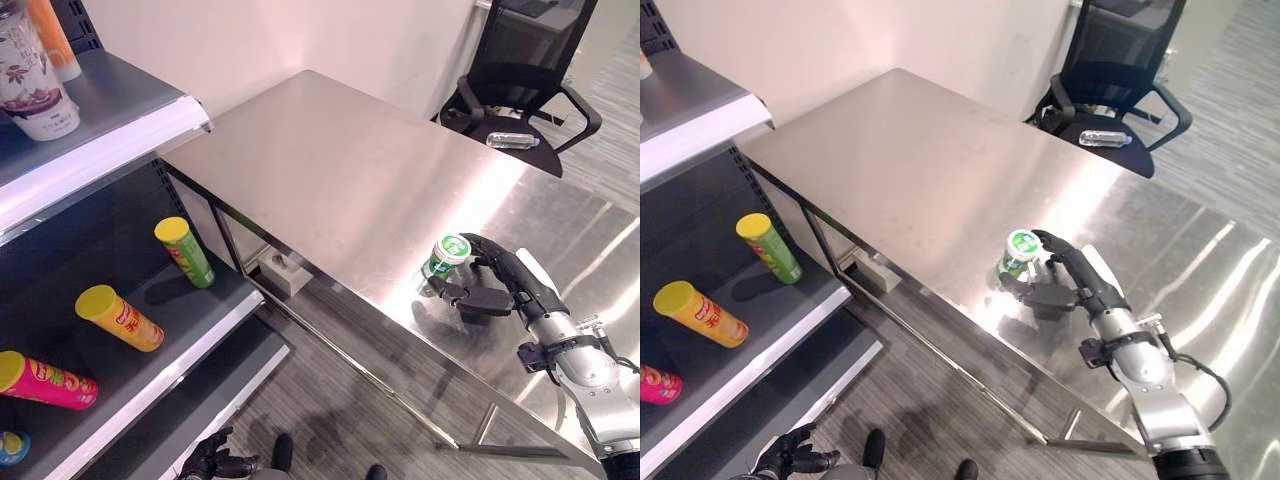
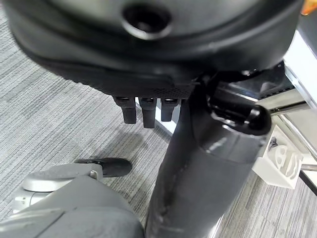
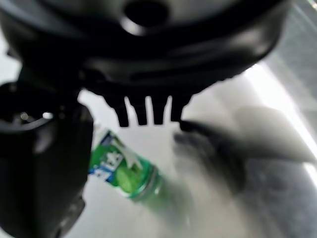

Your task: Put the goods on the table back onto the shelves and tidy them up.

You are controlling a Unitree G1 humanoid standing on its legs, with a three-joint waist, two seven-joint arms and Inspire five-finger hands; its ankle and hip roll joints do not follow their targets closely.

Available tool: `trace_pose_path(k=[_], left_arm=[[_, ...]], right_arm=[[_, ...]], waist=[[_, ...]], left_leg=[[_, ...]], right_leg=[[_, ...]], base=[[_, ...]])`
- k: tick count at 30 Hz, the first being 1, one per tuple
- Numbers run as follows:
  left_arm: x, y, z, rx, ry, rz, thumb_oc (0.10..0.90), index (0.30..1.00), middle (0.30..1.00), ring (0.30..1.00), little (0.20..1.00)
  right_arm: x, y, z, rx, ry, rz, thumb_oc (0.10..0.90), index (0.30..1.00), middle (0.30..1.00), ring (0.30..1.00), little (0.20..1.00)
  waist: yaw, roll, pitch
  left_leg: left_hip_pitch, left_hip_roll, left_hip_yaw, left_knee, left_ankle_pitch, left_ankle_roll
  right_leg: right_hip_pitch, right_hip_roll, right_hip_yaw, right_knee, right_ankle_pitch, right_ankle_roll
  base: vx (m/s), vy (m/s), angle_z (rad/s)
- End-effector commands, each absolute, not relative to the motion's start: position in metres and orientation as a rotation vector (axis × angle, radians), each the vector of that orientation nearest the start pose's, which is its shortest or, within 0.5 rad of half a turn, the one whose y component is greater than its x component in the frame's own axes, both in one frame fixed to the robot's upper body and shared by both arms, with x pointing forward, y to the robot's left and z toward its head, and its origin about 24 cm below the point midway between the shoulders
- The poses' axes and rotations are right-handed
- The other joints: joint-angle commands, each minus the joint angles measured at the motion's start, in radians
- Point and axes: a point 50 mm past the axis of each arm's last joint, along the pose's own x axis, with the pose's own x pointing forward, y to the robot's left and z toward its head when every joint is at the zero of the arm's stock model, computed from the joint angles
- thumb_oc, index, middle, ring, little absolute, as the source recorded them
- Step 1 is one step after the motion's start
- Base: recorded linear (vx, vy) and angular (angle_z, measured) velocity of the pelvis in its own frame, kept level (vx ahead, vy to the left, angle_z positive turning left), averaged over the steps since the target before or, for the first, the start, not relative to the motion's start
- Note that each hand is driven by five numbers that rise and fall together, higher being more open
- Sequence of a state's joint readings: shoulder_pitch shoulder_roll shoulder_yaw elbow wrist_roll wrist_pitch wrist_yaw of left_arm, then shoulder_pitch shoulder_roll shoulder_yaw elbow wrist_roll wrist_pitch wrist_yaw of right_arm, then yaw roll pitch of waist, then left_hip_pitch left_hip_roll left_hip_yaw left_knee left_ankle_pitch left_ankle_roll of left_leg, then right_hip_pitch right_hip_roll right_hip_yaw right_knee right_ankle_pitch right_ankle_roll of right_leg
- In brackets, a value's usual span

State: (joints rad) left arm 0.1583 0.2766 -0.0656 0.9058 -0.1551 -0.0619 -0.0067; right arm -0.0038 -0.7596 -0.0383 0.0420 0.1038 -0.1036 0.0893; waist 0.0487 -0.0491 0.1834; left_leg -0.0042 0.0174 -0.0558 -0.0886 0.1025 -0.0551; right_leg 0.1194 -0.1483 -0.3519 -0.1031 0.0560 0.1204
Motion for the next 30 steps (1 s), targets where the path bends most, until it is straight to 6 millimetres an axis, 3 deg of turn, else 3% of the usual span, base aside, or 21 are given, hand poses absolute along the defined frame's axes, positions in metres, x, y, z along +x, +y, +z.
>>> trace_pose_path(k=[1,23,24,25,26,30], left_arm=[[0.119,0.250,-0.134,0.189,0.926,0.134,0.800,0.900,0.900,0.900,0.900],[0.117,0.249,-0.135,0.181,0.929,0.147,0.800,0.900,0.900,0.900,0.900],[0.116,0.250,-0.135,0.182,0.931,0.150,0.800,0.900,0.900,0.900,0.900],[0.116,0.250,-0.135,0.182,0.931,0.150,0.800,0.900,0.900,0.900,0.900],[0.116,0.250,-0.135,0.183,0.936,0.152,0.800,0.900,0.900,0.900,0.900],[0.115,0.251,-0.136,0.184,0.940,0.156,0.800,0.900,0.900,0.900,0.900]], right_arm=[[0.269,-0.285,0.156,-0.738,-0.266,-0.002,0.800,0.900,0.900,0.900,0.900],[0.284,-0.274,0.153,-0.788,-0.273,-0.024,0.800,0.900,0.900,0.900,0.900],[0.284,-0.274,0.154,-0.799,-0.277,-0.022,0.525,0.488,0.488,0.488,0.488],[0.284,-0.274,0.154,-0.799,-0.277,-0.022,0.456,0.385,0.385,0.385,0.385],[0.284,-0.274,0.152,-0.800,-0.271,-0.024,0.400,0.300,0.300,0.300,0.300],[0.283,-0.275,0.152,-0.807,-0.267,-0.028,0.400,0.300,0.300,0.300,0.300]], waist=[[0.026,0.010,-0.037],[0.067,0.003,-0.038],[0.069,0.002,-0.037],[0.068,0.002,-0.037],[0.069,0.001,-0.037],[0.070,0.001,-0.037]], left_leg=[[0.013,0.047,0.083,0.001,-0.044,-0.050],[0.006,0.033,0.045,0.001,-0.045,-0.042],[0.005,0.032,0.043,0.001,-0.044,-0.043],[0.005,0.032,0.042,0.001,-0.044,-0.043],[0.004,0.032,0.041,0.001,-0.044,-0.043],[0.003,0.032,0.036,0.001,-0.043,-0.043]], right_leg=[[0.035,0.007,-0.021,0.016,-0.081,0.028],[0.054,0.000,-0.058,0.016,-0.087,0.029],[0.054,0.000,-0.060,0.016,-0.088,0.029],[0.054,0.000,-0.060,0.016,-0.088,0.029],[0.054,0.000,-0.062,0.016,-0.088,0.028],[0.056,0.000,-0.067,0.016,-0.089,0.028]], base=[[0.00,0.000,0.00],[0.01,0.004,0.03],[0.01,0.007,0.07],[0.00,0.002,0.10],[0.00,0.000,0.10],[0.00,-0.001,0.05]])
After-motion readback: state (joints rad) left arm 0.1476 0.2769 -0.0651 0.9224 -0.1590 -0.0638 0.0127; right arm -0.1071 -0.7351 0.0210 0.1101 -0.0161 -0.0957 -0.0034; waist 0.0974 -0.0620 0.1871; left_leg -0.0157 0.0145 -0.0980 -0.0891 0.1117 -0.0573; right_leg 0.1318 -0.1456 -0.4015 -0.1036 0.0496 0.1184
